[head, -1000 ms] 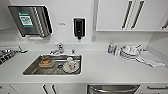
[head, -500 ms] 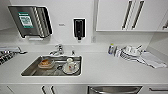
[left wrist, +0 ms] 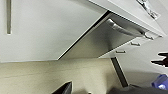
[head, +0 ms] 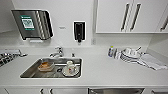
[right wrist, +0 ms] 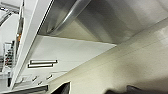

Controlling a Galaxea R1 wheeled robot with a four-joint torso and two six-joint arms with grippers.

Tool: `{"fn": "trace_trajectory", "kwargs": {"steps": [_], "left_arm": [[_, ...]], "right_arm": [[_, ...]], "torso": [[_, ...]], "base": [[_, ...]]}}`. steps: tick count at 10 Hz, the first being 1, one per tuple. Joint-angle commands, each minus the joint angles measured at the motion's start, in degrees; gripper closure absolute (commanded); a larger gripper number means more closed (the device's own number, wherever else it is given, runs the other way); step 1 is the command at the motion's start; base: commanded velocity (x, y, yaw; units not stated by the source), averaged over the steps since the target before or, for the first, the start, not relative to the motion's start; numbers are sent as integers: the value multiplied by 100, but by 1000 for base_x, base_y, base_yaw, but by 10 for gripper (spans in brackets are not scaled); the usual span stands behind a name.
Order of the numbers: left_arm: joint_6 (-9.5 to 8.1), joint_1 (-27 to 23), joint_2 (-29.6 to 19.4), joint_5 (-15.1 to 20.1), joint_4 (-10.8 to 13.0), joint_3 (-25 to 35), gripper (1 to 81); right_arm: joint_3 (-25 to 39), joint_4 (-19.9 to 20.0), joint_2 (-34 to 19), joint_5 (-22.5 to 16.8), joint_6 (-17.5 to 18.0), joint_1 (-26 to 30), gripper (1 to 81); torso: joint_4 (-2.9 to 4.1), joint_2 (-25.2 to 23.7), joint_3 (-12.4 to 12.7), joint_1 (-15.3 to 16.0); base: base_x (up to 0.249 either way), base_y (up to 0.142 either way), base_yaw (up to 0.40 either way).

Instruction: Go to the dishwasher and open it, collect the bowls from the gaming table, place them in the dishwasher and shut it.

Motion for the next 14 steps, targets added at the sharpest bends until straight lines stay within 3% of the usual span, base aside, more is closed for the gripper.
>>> {"fn": "trace_trajectory", "kwargs": {"steps": [1,2,3,4,5,10,14], "left_arm": [[66,-476,-418,294,117,469,10],[75,-476,-410,303,117,478,10],[75,-476,-409,303,117,478,10],[75,-476,-409,303,117,470,10],[66,-468,-392,303,117,452,10],[49,-467,-348,303,117,399,10],[75,-467,-233,294,126,267,10]], "right_arm": [[-4,294,-236,-711,291,799,10],[-214,671,-210,-1115,623,940,10],[-338,821,-192,-1169,756,1081,10],[-443,1092,-184,-1221,1071,1229,10],[-531,1199,-149,-1396,1309,1422,10],[-1225,1191,62,-2240,2821,2294,10],[-2254,1129,809,-2680,3464,2382,10]], "torso": [[0,-553,0,356],[0,-772,0,492],[0,-971,0,616],[0,-603,0,376],[0,-804,0,500],[0,-955,0,594],[0,-955,0,594]], "base": [[0,0,0],[0,0,0],[0,0,0],[0,0,0],[0,0,0],[0,0,0],[0,0,0]]}}
